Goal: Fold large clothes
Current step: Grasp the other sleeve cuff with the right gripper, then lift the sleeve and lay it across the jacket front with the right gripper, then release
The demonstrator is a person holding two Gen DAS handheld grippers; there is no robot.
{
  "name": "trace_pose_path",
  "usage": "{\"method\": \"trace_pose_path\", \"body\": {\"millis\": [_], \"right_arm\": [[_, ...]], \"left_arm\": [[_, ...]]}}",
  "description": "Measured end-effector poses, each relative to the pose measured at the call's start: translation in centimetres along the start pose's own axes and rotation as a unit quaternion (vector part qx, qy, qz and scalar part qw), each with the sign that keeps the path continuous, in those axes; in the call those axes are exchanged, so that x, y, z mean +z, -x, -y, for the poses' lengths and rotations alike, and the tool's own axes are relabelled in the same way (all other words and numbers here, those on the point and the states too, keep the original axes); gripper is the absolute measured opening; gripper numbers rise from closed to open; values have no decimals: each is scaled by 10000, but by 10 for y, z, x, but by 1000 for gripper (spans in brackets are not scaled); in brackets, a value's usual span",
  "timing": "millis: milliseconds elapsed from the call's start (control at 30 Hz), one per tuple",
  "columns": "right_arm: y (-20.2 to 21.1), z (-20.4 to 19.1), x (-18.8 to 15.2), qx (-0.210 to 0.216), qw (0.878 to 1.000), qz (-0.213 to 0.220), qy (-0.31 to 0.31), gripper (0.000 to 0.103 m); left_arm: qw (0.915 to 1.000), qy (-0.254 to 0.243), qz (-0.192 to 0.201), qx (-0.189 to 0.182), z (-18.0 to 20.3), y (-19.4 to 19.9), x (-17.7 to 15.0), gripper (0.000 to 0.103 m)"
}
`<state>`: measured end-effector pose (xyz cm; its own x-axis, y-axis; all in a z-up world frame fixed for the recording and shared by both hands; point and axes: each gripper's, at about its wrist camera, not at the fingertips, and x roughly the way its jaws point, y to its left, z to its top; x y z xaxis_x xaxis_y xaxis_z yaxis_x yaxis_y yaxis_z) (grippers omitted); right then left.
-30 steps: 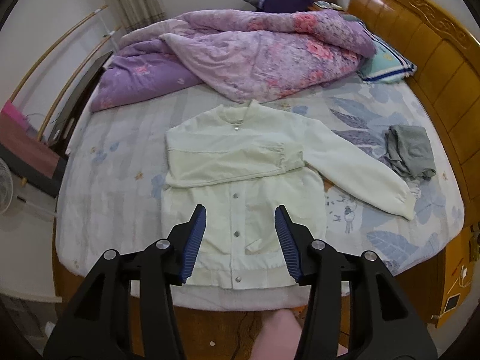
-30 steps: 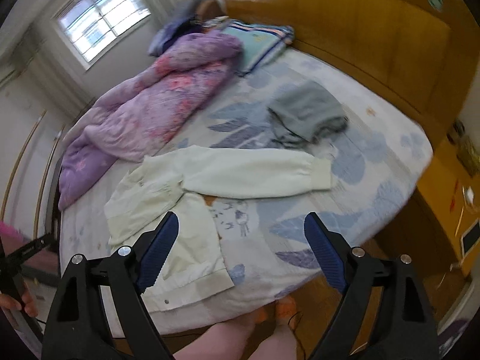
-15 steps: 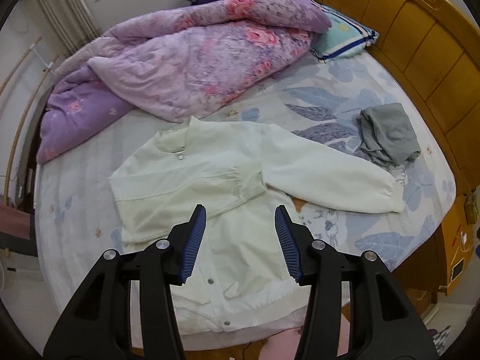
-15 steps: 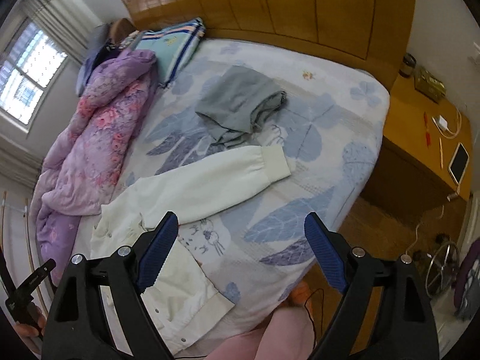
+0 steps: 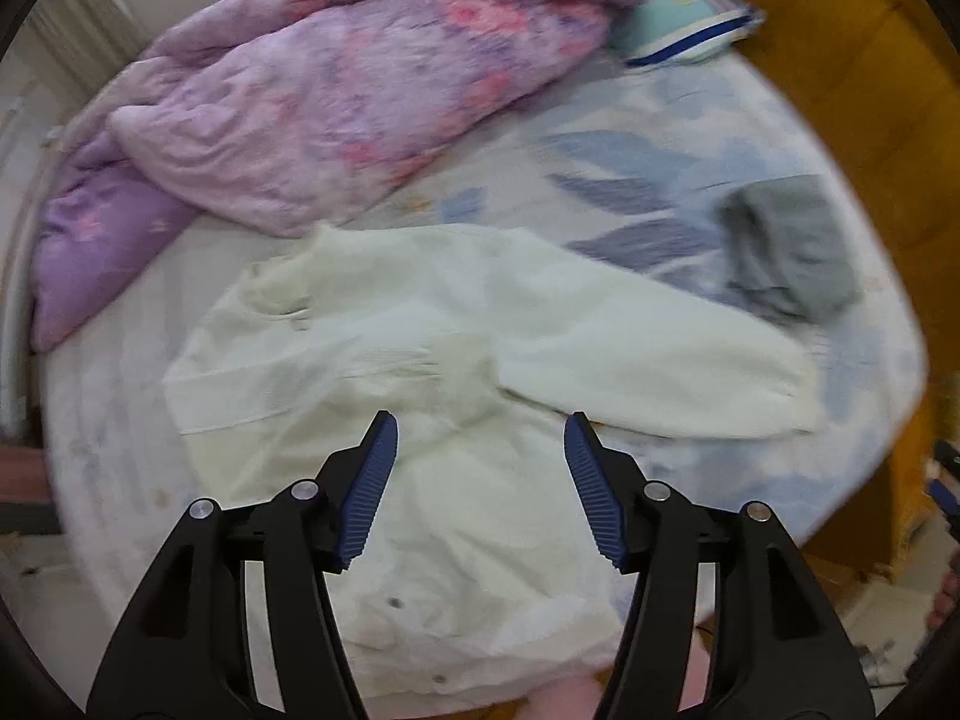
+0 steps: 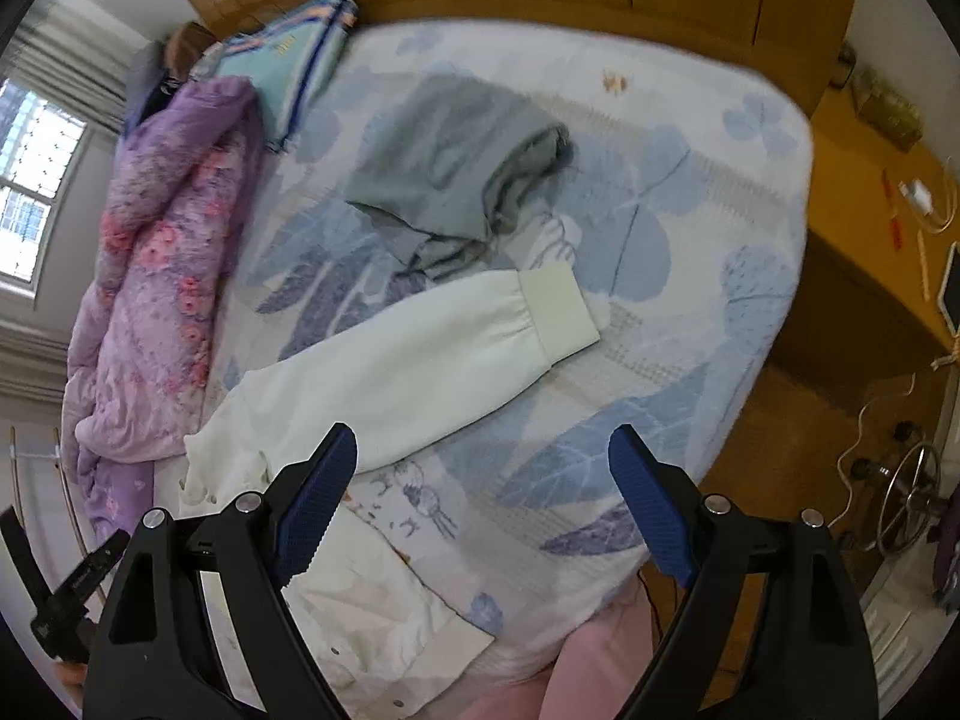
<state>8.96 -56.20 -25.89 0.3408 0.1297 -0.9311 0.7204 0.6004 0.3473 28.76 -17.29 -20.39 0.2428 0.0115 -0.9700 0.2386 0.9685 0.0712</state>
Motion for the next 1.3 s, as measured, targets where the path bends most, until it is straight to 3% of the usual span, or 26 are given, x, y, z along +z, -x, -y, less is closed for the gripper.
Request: {"method": "trace_pose_path", "body": {"millis": [100,267,333,400,467,500,600,667,733,767,800,833,867,933,1033,1167,1300], "right_arm": [[-39,10,20,-86,9997,-154,-157,83],[-104,41,44,162,9949,-214,-969,83],[-132,50,51,111,9931,-320,-1121,83],[-153,54,57,89,9940,-308,-1042,83],[-178,57,62,-81,9952,-479,-853,79],[-188,59,63,-141,9952,-561,-785,77],[-227,67,62,-346,9921,-930,-768,58],[-243,71,61,-395,9922,-911,-751,55],[-245,63,62,-520,9941,-827,-480,55],[-244,58,62,-603,9942,-828,-318,50],[-243,56,62,-578,9947,-816,-241,44],[-241,53,62,-441,9955,-828,-153,27],[-240,52,63,-405,9957,-833,-81,20],[-238,48,63,-379,9960,-805,35,13],[-228,44,65,-280,9971,-707,-57,8],[-180,21,74,44,9999,-111,2,8],[-127,-7,93,553,9972,488,88,8]], "left_arm": [[9993,71,-341,-166,-1,-32,12,68],[9970,405,-657,60,-6,-93,29,67],[9925,759,-957,-11,-14,-125,35,59],[9897,960,-1060,-56,-20,-151,40,33],[9895,949,-1094,-15,-20,-170,43,19],[9896,922,-1108,-29,-19,-181,46,17],[9904,857,-1058,-250,-16,-204,52,7],[9906,820,-985,-474,-11,-219,56,7],[9901,808,-976,-607,-5,-233,57,7],[9881,844,-1047,-747,-3,-244,57,6],[9870,864,-1101,-795,-1,-252,56,5],[9867,864,-1181,-715,1,-262,55,5],[9864,872,-1263,-580,1,-270,53,4],[9808,1131,-1492,-547,-2,-291,43,2],[9804,1153,-1444,-681,-3,-303,33,1],[9813,1126,-1397,-699,-5,-303,33,1],[9870,864,-1266,-478,5,-301,32,1]]}}
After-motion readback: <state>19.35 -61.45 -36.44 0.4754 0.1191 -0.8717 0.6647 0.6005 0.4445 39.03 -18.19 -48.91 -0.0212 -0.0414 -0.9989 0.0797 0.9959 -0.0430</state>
